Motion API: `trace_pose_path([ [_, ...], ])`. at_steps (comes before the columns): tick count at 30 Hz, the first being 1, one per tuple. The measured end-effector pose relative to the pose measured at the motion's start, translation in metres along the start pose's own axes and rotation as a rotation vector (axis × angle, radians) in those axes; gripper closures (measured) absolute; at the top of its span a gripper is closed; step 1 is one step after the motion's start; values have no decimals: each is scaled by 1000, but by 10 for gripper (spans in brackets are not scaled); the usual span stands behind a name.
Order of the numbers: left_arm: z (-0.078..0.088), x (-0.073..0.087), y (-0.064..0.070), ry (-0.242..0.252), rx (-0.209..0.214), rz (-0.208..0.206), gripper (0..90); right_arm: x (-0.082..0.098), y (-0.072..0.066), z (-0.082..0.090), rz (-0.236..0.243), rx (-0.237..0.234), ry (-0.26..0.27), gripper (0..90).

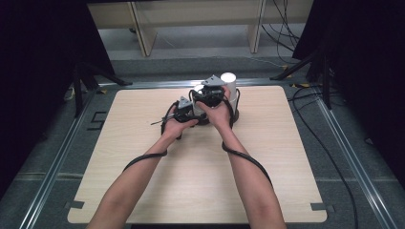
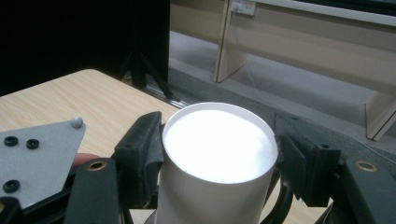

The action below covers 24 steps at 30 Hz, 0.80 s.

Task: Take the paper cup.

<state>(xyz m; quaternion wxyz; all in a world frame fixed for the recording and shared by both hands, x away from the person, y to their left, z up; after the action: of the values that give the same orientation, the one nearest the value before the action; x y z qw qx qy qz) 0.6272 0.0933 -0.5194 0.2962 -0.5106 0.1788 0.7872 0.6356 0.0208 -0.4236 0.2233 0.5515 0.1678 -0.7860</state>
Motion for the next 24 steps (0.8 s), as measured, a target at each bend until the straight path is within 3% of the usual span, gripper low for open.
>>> trace_pose_path([
  [2, 0, 0, 0, 1, -2, 0, 213, -3, 1, 1, 20, 8, 13, 362],
  [12, 0, 1, 0, -17, -8, -17, 213, -12, 1, 6, 21, 6, 37, 363],
  [13, 1, 2, -1, -30, -7, -33, 214, -14, 1, 8, 25, 2, 39, 363],
  [24, 0, 3, 0, -26, -13, -17, 219, -34, -1, 20, 22, -4, 93, 363],
])
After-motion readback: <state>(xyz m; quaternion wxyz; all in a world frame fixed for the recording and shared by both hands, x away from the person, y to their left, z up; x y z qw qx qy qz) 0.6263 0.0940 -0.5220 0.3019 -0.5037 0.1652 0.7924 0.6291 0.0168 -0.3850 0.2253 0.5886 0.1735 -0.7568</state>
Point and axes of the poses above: each handheld gripper's, and its own axes: z roughly backward along the jaws, x roughly out of its underside, y roughly to its right, the point moved 7 cm from there along -z, roughly forward along the jaws, and after that the axes turned 5 degrees about -z, right-handed, at the moved point
